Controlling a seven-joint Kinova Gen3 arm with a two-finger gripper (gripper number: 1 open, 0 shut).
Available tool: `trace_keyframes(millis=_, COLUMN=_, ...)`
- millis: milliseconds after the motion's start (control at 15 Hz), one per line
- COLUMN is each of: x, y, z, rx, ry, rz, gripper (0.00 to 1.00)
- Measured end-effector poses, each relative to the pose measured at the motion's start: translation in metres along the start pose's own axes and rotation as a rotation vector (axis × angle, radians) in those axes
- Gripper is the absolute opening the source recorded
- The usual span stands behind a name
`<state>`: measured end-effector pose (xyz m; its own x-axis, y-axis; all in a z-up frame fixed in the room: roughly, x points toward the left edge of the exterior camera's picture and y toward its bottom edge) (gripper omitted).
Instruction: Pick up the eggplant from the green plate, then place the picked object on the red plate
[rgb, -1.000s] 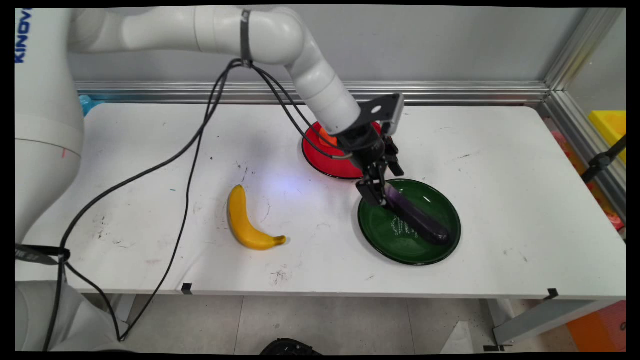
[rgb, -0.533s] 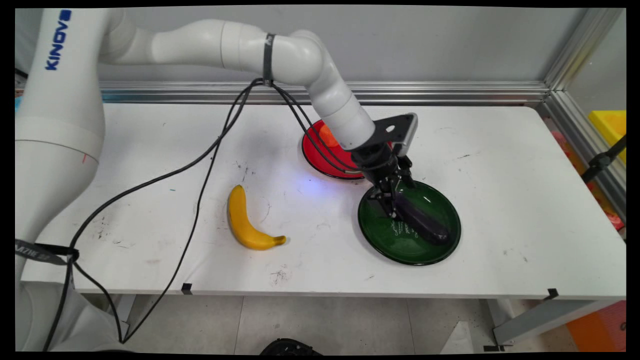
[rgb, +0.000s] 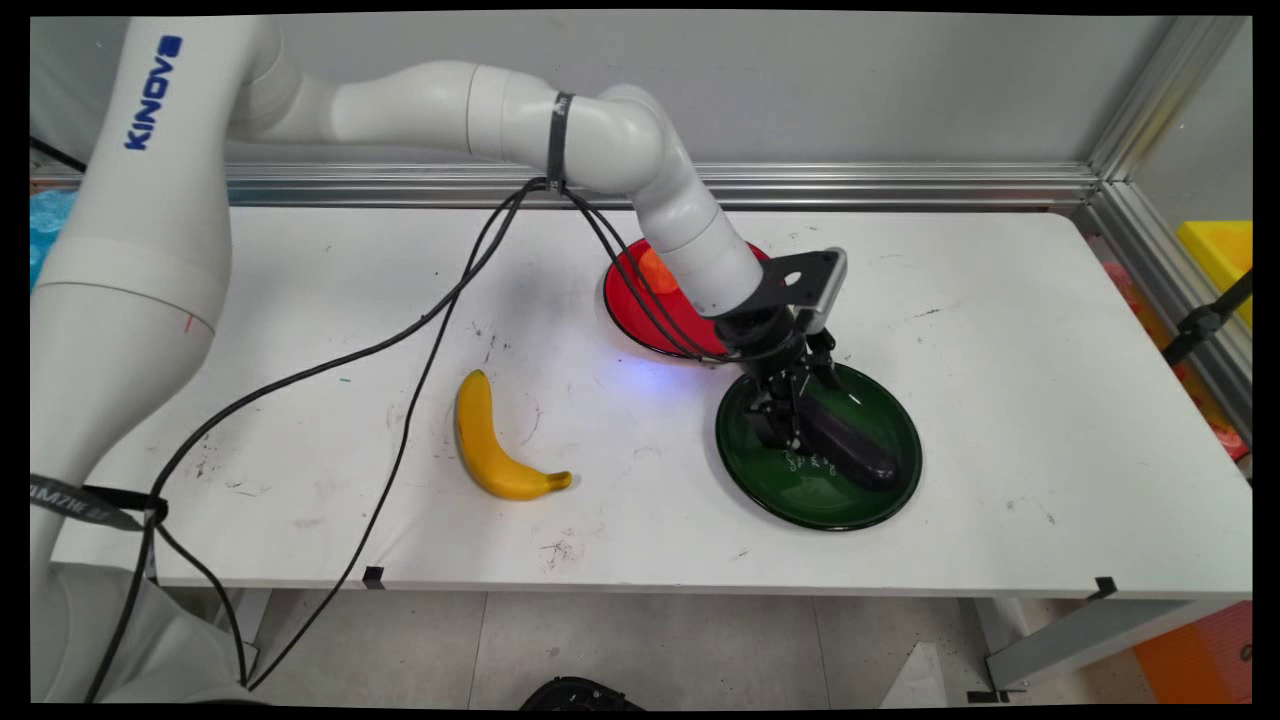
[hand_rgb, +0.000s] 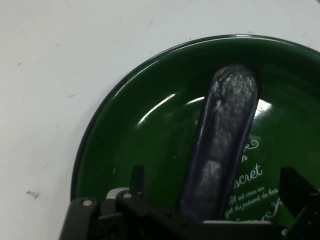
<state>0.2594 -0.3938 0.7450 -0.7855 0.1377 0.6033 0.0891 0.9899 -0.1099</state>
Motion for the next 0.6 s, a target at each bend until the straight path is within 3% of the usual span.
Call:
trace_keyframes(millis=200, x=-0.001, y=-0.001, z=0.007, rx=-0.003, ry=0.001, rz=0.01, gripper=1.0)
trace_keyframes(millis=267, x=-0.001, y=-0.001, z=0.009, rx=-0.005, ry=0.002, rz=0.014, gripper=0.0)
trace_keyframes(millis=600, x=0.0, y=0.0, z=0.014, rx=-0.016, ry=0.009, rz=0.024, gripper=0.0)
